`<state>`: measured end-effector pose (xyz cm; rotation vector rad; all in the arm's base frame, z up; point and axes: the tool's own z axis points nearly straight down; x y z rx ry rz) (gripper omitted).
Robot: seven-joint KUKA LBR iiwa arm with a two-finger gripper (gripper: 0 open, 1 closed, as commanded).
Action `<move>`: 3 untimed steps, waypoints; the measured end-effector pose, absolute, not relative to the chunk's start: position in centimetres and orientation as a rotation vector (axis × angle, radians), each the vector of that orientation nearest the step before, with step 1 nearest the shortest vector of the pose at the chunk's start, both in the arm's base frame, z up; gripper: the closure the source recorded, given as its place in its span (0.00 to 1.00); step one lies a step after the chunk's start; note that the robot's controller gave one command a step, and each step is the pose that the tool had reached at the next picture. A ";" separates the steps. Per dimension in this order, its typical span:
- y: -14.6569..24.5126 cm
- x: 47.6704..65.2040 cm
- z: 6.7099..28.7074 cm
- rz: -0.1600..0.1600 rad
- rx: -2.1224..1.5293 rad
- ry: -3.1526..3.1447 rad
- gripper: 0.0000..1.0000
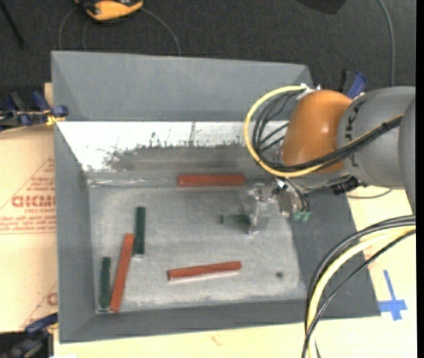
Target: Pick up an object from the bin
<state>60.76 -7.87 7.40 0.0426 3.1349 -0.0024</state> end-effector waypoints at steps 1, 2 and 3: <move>-7.9 60.8 7.4 -0.002 0.043 3.135 1.00; -10.5 64.1 19.9 -0.003 0.034 3.136 1.00; -10.5 64.1 19.9 -0.002 0.034 3.136 1.00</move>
Offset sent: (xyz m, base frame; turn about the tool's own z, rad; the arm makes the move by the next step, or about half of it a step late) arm 0.0319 -0.0251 0.1233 -0.0087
